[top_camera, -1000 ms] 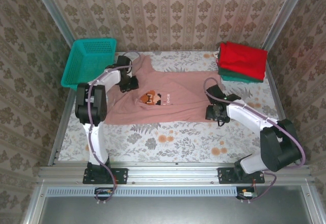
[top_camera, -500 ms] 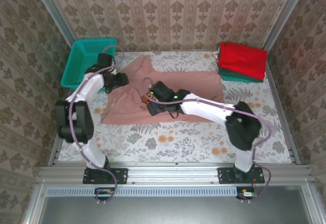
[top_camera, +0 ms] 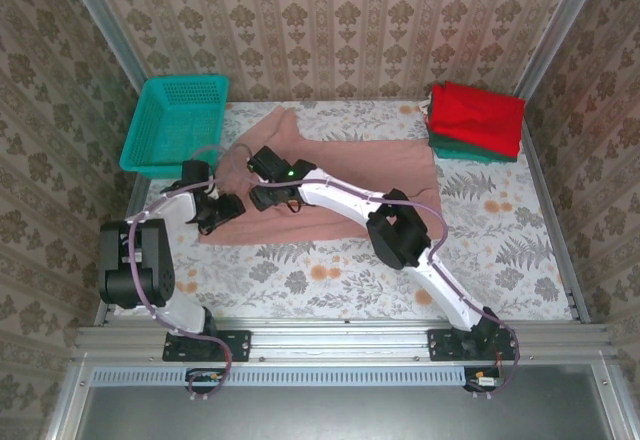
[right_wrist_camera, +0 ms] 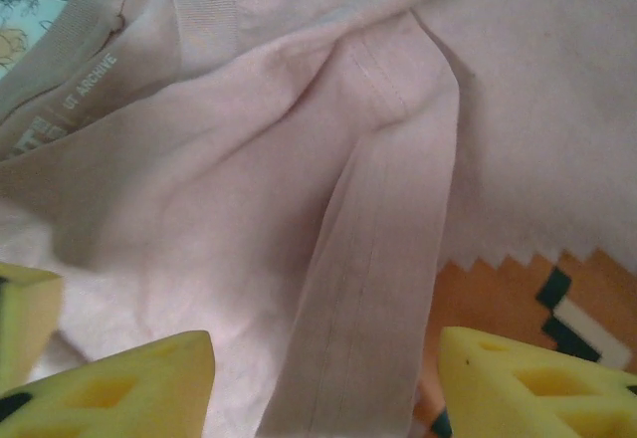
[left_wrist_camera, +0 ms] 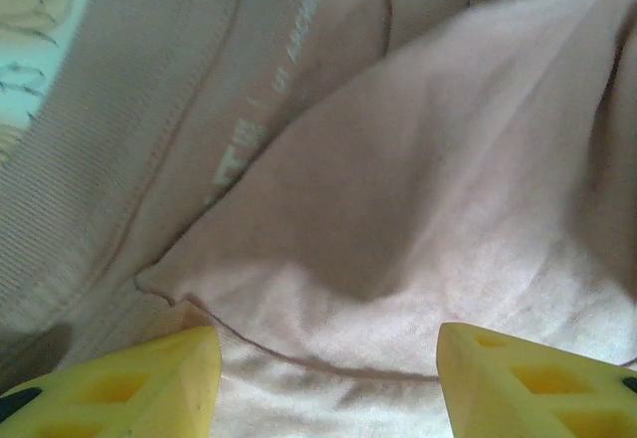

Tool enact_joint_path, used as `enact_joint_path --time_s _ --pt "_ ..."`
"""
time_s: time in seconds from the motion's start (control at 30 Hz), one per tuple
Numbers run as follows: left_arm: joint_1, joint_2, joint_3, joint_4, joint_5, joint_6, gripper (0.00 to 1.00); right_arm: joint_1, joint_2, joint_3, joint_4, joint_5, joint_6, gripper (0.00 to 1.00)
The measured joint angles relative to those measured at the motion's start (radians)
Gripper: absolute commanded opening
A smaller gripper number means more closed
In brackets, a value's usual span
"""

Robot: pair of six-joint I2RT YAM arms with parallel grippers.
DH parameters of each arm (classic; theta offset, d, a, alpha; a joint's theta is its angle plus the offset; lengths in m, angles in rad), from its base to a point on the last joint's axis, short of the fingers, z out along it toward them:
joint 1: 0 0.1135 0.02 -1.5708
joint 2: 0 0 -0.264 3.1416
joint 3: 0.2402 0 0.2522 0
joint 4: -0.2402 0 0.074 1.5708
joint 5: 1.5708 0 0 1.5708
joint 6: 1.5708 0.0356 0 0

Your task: Fold and stack the t-shirts

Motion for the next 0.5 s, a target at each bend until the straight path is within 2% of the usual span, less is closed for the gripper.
enact_joint_path --time_s 0.2,0.27,0.5 --pt "0.031 0.0 0.0 0.014 0.013 0.006 0.6 -0.029 0.048 0.061 -0.092 0.004 -0.001 0.15" --pt "0.044 0.0 0.0 0.013 0.017 0.013 0.6 -0.036 0.048 0.067 -0.102 0.007 -0.005 0.09" --pt "0.071 0.004 -0.009 0.014 0.039 0.043 0.59 -0.055 0.048 0.148 -0.141 0.053 -0.082 0.14"
